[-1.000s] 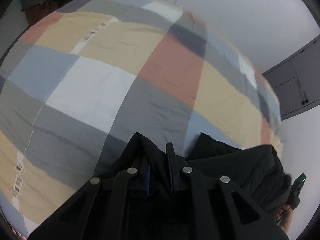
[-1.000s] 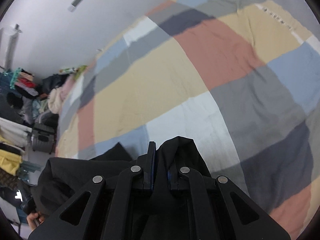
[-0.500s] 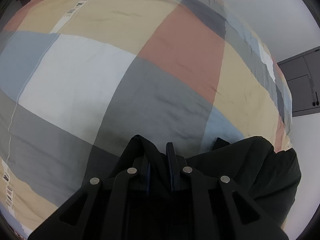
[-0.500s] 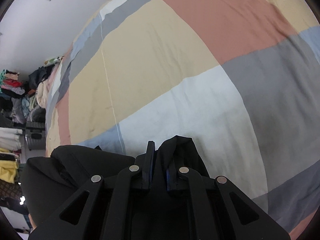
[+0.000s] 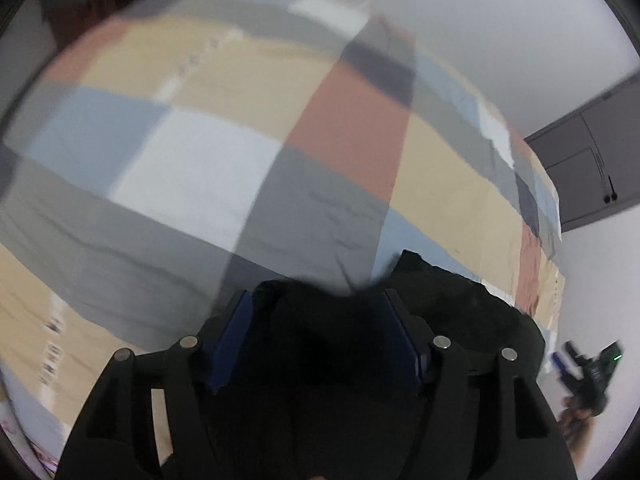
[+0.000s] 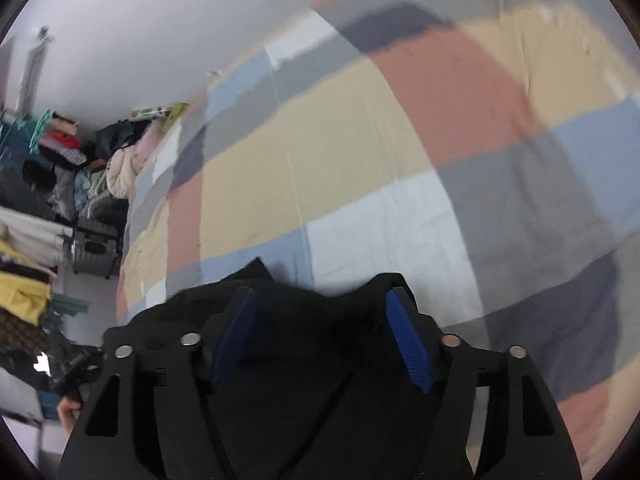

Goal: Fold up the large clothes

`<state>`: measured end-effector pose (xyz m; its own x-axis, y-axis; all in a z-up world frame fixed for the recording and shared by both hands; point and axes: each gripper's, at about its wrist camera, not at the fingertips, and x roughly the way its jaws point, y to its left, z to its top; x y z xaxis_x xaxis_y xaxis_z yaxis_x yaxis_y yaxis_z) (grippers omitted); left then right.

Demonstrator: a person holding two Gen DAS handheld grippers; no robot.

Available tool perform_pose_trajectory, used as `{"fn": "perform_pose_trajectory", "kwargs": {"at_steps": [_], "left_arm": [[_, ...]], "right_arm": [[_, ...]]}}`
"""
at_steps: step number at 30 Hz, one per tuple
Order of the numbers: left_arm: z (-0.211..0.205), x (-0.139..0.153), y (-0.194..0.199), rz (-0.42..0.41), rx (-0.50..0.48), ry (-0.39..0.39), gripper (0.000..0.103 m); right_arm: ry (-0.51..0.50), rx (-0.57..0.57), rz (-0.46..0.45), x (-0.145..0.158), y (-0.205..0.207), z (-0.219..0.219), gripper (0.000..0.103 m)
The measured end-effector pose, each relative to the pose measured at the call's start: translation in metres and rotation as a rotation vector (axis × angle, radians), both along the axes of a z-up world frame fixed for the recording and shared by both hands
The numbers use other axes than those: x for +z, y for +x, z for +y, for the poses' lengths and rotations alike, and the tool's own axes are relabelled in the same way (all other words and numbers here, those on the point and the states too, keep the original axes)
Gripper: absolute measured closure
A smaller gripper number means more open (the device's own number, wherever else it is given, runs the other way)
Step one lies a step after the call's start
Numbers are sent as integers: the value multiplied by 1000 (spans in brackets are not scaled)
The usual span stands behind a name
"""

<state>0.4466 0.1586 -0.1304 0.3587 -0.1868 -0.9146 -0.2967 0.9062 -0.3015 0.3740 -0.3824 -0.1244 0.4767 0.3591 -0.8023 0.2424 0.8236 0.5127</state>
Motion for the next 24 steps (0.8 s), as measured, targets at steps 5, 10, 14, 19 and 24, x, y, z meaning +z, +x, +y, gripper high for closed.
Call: {"fn": "perform_pose_trajectory", "kwargs": {"at_steps": [5, 10, 14, 19, 24], "left_arm": [[-29, 60, -45, -169, -105, 102, 21], [-87, 71, -83, -343, -220, 130, 16], [-133, 37, -93, -349, -305, 125, 16], [-168, -20, -88, -321, -380, 207, 16], [-171, -52, -83, -337, -376, 256, 15]], "right_arm": [[-114, 77, -139, 64, -28, 47, 22], [-248, 162, -258, 81, -55, 119, 14], [-319, 242, -333, 56, -69, 172, 14], [-347, 259, -326, 7, -66, 205, 49], [-403, 313, -299, -36, -56, 219, 55]]}}
